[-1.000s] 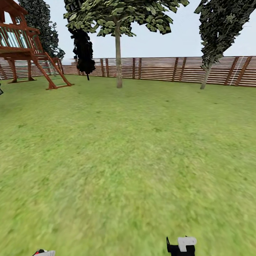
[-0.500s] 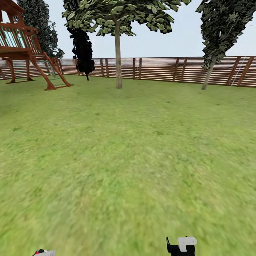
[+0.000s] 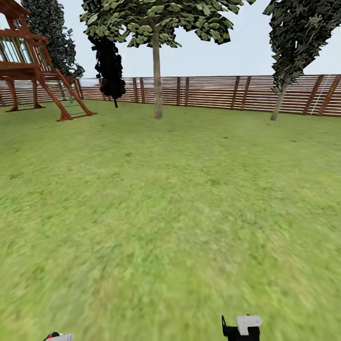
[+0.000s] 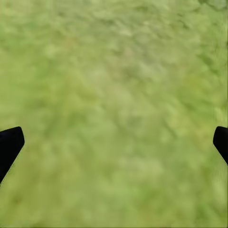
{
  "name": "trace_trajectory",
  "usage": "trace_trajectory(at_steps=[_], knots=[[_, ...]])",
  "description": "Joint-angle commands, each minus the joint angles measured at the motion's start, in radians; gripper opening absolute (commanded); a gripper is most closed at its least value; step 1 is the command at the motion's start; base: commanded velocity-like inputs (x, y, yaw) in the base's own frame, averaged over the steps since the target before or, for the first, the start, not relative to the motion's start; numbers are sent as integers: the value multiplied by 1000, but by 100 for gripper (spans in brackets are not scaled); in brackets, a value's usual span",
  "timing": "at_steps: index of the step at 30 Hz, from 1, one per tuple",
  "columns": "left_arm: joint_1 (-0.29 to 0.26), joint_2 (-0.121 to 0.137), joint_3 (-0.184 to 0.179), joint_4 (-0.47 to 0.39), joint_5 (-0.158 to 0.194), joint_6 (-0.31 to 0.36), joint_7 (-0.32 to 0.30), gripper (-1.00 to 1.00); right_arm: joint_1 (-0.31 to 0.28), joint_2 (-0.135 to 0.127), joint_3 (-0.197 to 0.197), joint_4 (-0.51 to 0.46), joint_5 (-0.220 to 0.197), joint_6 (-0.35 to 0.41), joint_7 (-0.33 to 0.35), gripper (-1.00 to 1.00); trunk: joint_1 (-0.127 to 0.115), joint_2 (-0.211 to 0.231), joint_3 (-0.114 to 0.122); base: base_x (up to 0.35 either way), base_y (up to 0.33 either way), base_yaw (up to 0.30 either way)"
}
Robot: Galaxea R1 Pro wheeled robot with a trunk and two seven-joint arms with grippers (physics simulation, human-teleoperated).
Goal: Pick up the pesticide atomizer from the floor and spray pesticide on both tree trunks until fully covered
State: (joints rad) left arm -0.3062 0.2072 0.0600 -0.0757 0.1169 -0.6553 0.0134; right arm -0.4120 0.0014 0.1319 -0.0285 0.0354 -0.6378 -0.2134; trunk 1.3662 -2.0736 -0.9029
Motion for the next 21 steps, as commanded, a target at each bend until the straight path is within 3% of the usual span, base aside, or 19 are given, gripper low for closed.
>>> trace_trajectory(at_steps=[1, 21], knots=[[-1, 0, 6, 1, -1, -3, -2, -100, -1, 0, 8, 1, 3, 0, -10, 100, 0, 0, -1, 340, 0, 0], [-1, 1, 6, 1, -1, -4, -1, -100, -1, 0, 8, 1, 3, 0, -11, 100, 0, 0, -1, 340, 0, 0]])
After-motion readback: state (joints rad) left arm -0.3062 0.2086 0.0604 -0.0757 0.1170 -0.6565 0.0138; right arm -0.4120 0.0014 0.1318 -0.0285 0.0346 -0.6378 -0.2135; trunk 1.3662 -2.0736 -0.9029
